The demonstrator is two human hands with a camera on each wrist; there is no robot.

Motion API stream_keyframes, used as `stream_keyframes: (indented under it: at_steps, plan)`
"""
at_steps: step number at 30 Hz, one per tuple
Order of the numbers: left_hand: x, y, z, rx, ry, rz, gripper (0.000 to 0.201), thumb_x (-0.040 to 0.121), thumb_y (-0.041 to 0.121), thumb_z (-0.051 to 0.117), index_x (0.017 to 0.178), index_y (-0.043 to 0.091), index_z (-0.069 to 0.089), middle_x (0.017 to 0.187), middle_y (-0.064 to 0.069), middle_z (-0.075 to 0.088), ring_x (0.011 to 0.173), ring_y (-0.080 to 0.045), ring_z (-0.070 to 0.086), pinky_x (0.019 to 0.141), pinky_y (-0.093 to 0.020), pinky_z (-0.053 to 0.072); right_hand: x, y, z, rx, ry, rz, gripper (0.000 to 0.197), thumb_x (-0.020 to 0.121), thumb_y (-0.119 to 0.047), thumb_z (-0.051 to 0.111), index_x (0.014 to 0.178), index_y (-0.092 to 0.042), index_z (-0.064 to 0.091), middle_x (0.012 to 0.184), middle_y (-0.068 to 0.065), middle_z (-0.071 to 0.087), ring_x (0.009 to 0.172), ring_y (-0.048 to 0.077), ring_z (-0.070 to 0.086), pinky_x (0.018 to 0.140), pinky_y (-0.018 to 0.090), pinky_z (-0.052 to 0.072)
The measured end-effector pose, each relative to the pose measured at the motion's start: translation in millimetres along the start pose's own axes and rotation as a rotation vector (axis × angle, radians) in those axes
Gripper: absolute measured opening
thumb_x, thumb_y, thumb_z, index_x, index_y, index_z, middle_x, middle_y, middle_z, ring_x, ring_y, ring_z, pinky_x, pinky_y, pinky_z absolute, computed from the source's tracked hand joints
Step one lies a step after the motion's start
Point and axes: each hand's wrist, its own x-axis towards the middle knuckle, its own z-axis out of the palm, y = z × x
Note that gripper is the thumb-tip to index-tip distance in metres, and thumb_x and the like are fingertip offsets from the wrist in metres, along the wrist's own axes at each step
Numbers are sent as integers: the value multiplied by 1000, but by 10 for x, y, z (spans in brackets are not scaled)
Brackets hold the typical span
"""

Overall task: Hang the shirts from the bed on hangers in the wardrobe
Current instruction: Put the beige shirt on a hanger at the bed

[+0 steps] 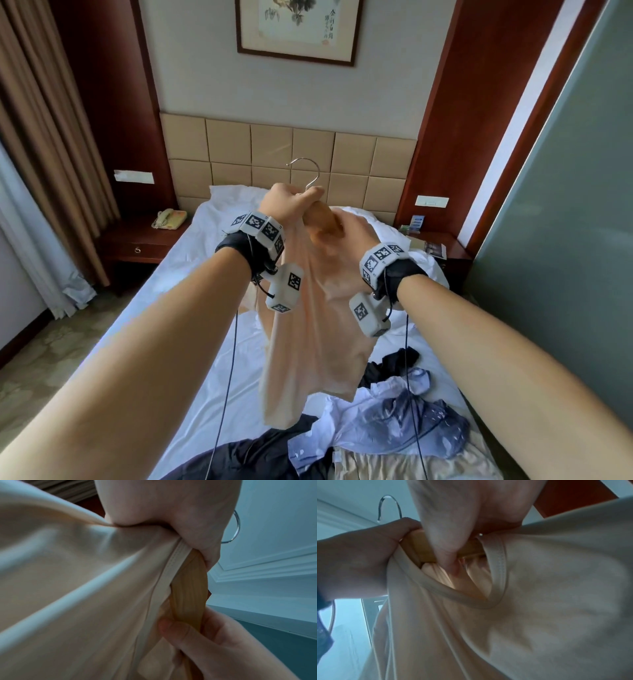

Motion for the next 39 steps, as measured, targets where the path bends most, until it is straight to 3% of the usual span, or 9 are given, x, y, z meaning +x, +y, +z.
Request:
stream_keyframes:
  at_steps: [4, 8, 13, 19, 26, 31, 34, 37, 39]
  plan:
    - [-40, 2, 67, 31, -86, 13, 65, 75, 76, 58, 80, 13, 74, 75, 1, 70, 75, -15, 66, 74, -30, 51, -54, 128, -8, 103, 99, 86, 14, 84, -31, 61, 97, -29, 58, 81, -11, 64, 74, 9, 62, 59, 25, 41]
    - [-116, 4, 171, 91, -108, -52, 91, 63, 96, 37, 79, 13, 69, 89, -5, 72, 89, -23, 67, 88, -37, 53, -73, 385, -42, 142, 212, 164, 18, 85, -15, 57, 100, -24, 53, 82, -1, 66, 73, 22, 62, 58, 30, 44]
    - [-214, 15, 382, 236, -61, -101, 58, 102, 54, 30, 81, 10, 63, 92, -10, 61, 94, -26, 56, 83, -32, 39, -168, 670, -161, 73, 322, 229, 21, 82, -19, 60, 98, -24, 49, 86, 0, 64, 77, 28, 61, 67, 38, 51]
    - [-363, -23, 615, 268, -78, -141, 41, 99, 29, 42, 70, 9, 61, 73, -8, 56, 74, -24, 50, 60, -30, 34, -374, 936, -318, 125, 381, 290, 21, 80, -36, 65, 91, -27, 49, 82, -7, 64, 80, 27, 64, 78, 43, 53]
    - [-646, -48, 838, 288, 17, -271, 33, 91, 17, 47, 58, 12, 43, 59, -6, 39, 66, -24, 40, 52, -30, 25, -712, 1305, -520, 206, 386, 396, 33, 80, -50, 68, 104, -29, 60, 92, -9, 66, 91, 25, 65, 89, 40, 51]
    - [-911, -116, 955, 132, 124, -411, 24, 88, 21, 51, 69, 8, 57, 71, -12, 50, 72, -28, 48, 64, -32, 32, -1011, 1547, -640, 253, 411, 478, 31, 82, -50, 69, 100, -27, 59, 89, -10, 63, 89, 25, 63, 89, 36, 51]
    - [-1111, -153, 1008, -65, 209, -474, 27, 91, 22, 54, 94, 1, 70, 86, -14, 60, 84, -30, 57, 74, -33, 42, -1199, 1679, -672, 262, 417, 528, 34, 82, -53, 68, 101, -26, 61, 87, -9, 62, 85, 25, 61, 90, 37, 50]
    - [-1380, -161, 1132, -307, 297, -541, 40, 92, 29, 61, 120, 0, 64, 100, -8, 58, 91, -23, 55, 87, -39, 49, -1369, 1789, -665, 280, 455, 556, 32, 80, -52, 71, 95, -24, 62, 87, -7, 63, 84, 25, 60, 88, 38, 50]
    - [-1564, -155, 1223, -426, 314, -573, 41, 94, 29, 61, 126, 4, 60, 104, -7, 56, 95, -24, 56, 84, -35, 48, -1479, 1843, -620, 301, 499, 563, 32, 78, -49, 73, 92, -22, 62, 88, -6, 65, 84, 24, 62, 88, 39, 51]
